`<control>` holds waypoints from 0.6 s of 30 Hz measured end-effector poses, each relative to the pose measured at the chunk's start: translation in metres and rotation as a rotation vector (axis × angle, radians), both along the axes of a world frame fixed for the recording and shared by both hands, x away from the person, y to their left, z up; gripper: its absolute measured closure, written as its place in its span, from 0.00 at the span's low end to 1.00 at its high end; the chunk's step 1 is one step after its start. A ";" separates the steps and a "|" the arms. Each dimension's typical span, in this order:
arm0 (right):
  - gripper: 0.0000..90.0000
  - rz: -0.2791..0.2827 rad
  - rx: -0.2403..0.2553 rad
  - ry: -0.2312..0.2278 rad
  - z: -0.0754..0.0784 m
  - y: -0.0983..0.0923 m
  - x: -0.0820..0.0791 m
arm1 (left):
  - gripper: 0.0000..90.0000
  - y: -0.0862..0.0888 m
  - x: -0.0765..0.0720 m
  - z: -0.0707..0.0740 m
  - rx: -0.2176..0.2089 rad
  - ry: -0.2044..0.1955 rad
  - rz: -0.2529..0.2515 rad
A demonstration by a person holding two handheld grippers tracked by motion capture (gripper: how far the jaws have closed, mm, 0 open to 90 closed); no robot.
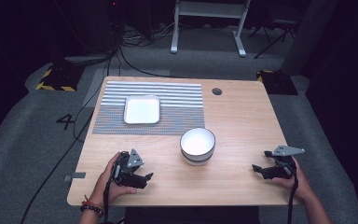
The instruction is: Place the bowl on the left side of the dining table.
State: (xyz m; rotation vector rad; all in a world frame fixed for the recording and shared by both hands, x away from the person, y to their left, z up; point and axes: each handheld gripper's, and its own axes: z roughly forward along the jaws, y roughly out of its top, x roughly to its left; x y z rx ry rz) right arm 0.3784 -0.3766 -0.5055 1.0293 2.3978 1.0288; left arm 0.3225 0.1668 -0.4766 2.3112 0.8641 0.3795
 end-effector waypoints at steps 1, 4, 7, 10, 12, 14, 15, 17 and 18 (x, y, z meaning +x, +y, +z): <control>0.12 0.000 0.001 0.000 0.000 0.000 0.000 | 0.18 -0.001 0.001 0.000 0.008 0.000 -0.003; 0.12 0.000 0.000 -0.001 0.000 0.000 0.000 | 0.18 -0.008 0.005 -0.001 -0.002 0.004 -0.018; 0.12 0.000 0.002 0.000 0.000 0.000 0.000 | 0.19 -0.012 0.008 -0.001 0.009 -0.003 -0.027; 0.12 0.003 0.003 0.001 0.000 0.000 0.000 | 0.19 -0.019 0.011 -0.003 0.019 0.012 -0.051; 0.12 0.006 0.001 0.002 0.000 0.000 0.000 | 0.19 -0.021 0.011 -0.003 0.011 0.015 -0.051; 0.12 0.009 0.000 0.004 0.000 0.000 0.001 | 0.19 -0.024 0.013 -0.001 0.029 0.004 -0.069; 0.12 0.009 0.000 0.004 0.000 0.000 0.001 | 0.19 -0.027 0.014 0.000 0.018 0.015 -0.077; 0.12 0.008 0.000 0.004 0.000 0.000 0.001 | 0.19 -0.032 0.015 0.004 0.010 -0.004 -0.088; 0.12 0.008 0.000 0.004 0.000 0.000 0.001 | 0.19 -0.036 0.016 0.006 0.006 -0.006 -0.096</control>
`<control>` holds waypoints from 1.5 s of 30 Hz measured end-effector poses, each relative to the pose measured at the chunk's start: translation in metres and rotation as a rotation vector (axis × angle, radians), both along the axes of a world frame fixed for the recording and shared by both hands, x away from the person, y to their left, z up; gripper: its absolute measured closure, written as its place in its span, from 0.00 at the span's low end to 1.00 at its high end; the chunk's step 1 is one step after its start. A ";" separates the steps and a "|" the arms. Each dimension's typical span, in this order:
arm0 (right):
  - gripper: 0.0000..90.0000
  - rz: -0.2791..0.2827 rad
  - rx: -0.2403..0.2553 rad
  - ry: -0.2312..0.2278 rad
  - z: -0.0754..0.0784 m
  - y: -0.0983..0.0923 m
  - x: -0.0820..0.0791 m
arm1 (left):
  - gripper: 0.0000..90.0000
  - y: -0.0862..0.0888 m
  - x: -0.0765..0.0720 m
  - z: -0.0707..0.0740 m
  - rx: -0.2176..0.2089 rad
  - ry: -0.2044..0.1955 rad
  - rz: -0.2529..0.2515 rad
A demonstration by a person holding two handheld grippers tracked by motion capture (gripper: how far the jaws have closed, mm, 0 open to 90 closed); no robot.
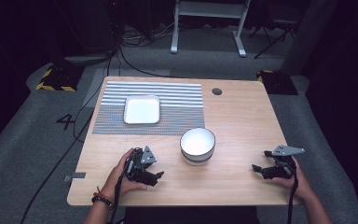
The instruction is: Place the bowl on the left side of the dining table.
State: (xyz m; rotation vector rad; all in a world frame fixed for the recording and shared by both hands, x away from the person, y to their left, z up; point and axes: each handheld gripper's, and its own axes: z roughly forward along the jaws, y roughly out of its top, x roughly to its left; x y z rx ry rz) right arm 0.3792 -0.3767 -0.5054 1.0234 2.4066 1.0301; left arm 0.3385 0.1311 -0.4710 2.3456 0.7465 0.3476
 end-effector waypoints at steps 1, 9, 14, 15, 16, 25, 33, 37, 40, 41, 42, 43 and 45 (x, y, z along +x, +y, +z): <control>0.12 0.000 0.000 0.000 0.000 0.000 0.000 | 0.19 -0.002 0.000 0.001 0.000 0.003 -0.003; 0.12 0.000 0.000 0.000 0.000 0.000 0.000 | 0.19 -0.021 0.005 0.016 -0.015 -0.035 -0.048; 0.12 0.000 0.000 0.000 0.000 0.000 0.000 | 0.19 -0.028 0.008 0.024 -0.024 -0.054 -0.072; 0.12 0.000 0.000 0.000 0.000 0.000 0.000 | 0.19 -0.028 0.008 0.024 -0.024 -0.054 -0.072; 0.12 0.000 0.000 0.000 0.000 0.000 0.000 | 0.19 -0.031 0.008 0.026 -0.042 -0.061 -0.077; 0.12 0.000 0.000 0.001 0.000 0.000 0.000 | 0.18 -0.041 0.010 0.036 -0.052 -0.069 -0.116; 0.12 0.000 0.000 0.000 0.000 0.000 0.000 | 0.18 -0.052 0.012 0.044 -0.061 -0.088 -0.155; 0.12 0.000 0.000 0.000 0.000 0.000 0.000 | 0.18 -0.055 0.012 0.046 -0.069 -0.097 -0.162; 0.12 0.000 0.000 0.000 0.000 0.000 0.000 | 0.18 -0.058 0.013 0.048 -0.081 -0.101 -0.160; 0.12 0.000 0.000 0.000 0.000 0.000 0.000 | 0.18 -0.059 0.013 0.050 -0.083 -0.106 -0.165; 0.12 0.000 0.000 0.000 0.000 0.000 0.000 | 0.18 -0.060 0.013 0.050 -0.087 -0.104 -0.170; 0.12 0.000 0.000 0.000 0.000 0.000 0.000 | 0.18 -0.062 0.014 0.051 -0.084 -0.106 -0.174; 0.12 0.000 0.000 0.000 0.000 0.000 0.000 | 0.18 -0.063 0.014 0.052 -0.088 -0.104 -0.172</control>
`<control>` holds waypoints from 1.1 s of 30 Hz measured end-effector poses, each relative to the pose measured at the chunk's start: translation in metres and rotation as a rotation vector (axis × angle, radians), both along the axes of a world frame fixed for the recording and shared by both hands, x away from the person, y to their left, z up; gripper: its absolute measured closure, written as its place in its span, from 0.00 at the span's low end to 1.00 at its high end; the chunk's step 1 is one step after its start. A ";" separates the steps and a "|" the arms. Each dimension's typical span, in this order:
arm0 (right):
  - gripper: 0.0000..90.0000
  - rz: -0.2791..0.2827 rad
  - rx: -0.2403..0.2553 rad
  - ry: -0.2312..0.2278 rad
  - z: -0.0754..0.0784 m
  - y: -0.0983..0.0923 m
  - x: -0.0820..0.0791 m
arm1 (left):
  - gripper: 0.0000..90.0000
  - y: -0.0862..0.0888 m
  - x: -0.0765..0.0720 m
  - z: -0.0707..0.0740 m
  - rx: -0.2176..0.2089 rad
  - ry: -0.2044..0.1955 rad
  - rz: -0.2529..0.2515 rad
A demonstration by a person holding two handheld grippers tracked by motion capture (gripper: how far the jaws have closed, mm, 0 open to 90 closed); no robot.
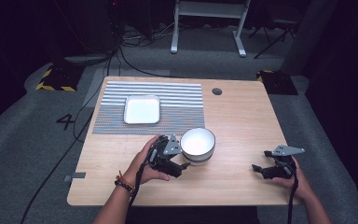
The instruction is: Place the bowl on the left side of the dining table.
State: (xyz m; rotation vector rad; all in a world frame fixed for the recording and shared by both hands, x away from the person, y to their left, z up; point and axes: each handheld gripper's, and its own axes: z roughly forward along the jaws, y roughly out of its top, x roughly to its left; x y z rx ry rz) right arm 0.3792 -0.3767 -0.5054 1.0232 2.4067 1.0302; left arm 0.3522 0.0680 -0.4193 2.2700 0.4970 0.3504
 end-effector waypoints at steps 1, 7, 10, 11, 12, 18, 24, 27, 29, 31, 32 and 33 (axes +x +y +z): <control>0.12 0.000 0.000 0.000 0.000 0.000 0.000 | 0.18 -0.001 0.001 0.001 0.002 -0.005 -0.009; 0.12 0.000 0.000 0.000 0.000 0.000 0.000 | 0.17 -0.008 0.002 0.004 -0.017 -0.011 -0.025; 0.12 0.000 0.000 0.000 0.000 0.000 0.000 | 0.19 -0.015 0.003 0.005 -0.024 -0.015 -0.036; 0.12 0.000 0.000 0.000 0.000 0.000 0.000 | 0.19 -0.015 0.003 0.005 -0.024 -0.015 -0.036; 0.12 0.000 0.000 0.000 0.000 0.000 0.000 | 0.19 -0.017 0.003 0.005 -0.024 -0.019 -0.034; 0.12 0.000 0.000 0.000 0.000 0.000 0.000 | 0.19 -0.027 0.004 0.006 -0.018 -0.014 -0.078; 0.12 0.000 -0.001 0.000 0.000 0.000 0.000 | 0.19 -0.033 0.008 0.004 -0.025 0.003 -0.094; 0.12 0.000 -0.001 0.000 0.000 0.000 0.000 | 0.19 -0.037 0.011 0.002 -0.032 0.015 -0.098; 0.12 -0.001 -0.001 0.000 0.000 0.000 0.000 | 0.19 -0.040 0.013 0.000 -0.024 0.021 -0.106; 0.12 0.000 -0.001 0.000 0.000 0.000 0.000 | 0.20 -0.040 0.014 -0.001 -0.025 0.028 -0.109; 0.12 0.000 -0.001 0.000 0.000 0.000 0.000 | 0.20 -0.041 0.016 -0.001 -0.026 0.035 -0.116; 0.12 0.000 -0.001 0.000 0.000 0.000 0.000 | 0.19 -0.041 0.017 -0.002 -0.040 0.045 -0.122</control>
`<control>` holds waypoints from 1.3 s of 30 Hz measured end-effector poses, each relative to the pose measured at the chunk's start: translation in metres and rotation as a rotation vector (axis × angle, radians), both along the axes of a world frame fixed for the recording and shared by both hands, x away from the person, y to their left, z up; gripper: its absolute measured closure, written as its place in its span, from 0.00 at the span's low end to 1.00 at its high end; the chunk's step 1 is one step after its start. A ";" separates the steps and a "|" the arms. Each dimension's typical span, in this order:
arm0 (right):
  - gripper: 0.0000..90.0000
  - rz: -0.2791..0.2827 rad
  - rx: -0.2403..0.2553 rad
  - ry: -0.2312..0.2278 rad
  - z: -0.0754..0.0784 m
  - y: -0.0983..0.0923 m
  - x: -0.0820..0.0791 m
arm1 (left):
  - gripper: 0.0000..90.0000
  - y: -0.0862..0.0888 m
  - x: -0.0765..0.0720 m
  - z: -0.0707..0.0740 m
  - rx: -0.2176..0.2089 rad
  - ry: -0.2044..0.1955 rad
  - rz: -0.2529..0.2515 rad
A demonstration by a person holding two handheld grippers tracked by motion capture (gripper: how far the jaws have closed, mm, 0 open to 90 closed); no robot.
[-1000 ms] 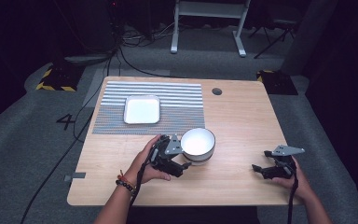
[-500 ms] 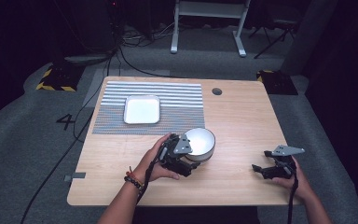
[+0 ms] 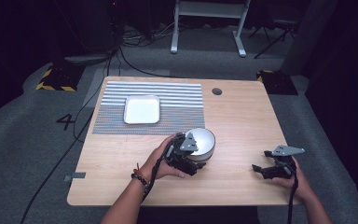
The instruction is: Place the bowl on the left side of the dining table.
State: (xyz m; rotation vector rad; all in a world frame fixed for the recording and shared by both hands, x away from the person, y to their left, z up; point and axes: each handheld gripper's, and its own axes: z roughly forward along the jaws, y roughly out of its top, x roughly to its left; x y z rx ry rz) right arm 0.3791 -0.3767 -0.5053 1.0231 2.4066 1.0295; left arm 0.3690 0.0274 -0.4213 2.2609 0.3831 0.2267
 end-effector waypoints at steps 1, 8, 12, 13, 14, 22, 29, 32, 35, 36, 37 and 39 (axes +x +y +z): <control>0.12 0.000 0.000 0.000 0.000 0.000 0.000 | 0.19 0.000 0.001 0.000 -0.018 0.007 -0.010; 0.12 0.000 -0.001 -0.001 0.000 0.000 0.000 | 0.22 -0.005 0.003 -0.003 0.007 0.017 -0.024; 0.12 -0.001 0.000 -0.002 0.000 0.000 0.000 | 0.27 -0.008 0.005 -0.007 0.013 0.024 -0.017; 0.12 0.000 0.000 -0.001 0.000 0.000 0.000 | 0.30 -0.009 0.005 -0.007 0.013 0.025 -0.013; 0.12 0.000 0.000 -0.001 0.000 0.000 0.000 | 0.33 -0.009 0.005 -0.007 0.013 0.025 -0.013; 0.12 -0.001 0.000 -0.002 0.000 0.000 0.000 | 0.66 -0.006 0.004 -0.007 -0.030 0.004 -0.067; 0.12 0.000 -0.001 -0.001 0.000 0.000 0.000 | 0.91 -0.011 0.000 -0.005 -0.012 -0.022 -0.132; 0.12 -0.002 0.000 -0.002 0.000 0.000 0.000 | 0.91 -0.011 0.000 -0.004 -0.002 -0.029 -0.135; 0.12 -0.002 0.001 -0.002 0.000 0.000 0.000 | 0.91 -0.010 0.000 -0.004 -0.009 -0.027 -0.134; 0.12 -0.002 0.001 -0.002 0.000 0.000 0.000 | 0.91 -0.010 0.000 -0.004 -0.010 -0.028 -0.134; 0.12 -0.002 0.001 -0.002 0.000 0.000 0.000 | 0.91 -0.010 0.000 -0.004 -0.010 -0.028 -0.134; 0.12 -0.002 0.001 -0.001 0.000 0.000 0.000 | 0.91 -0.010 0.000 -0.004 -0.011 -0.032 -0.134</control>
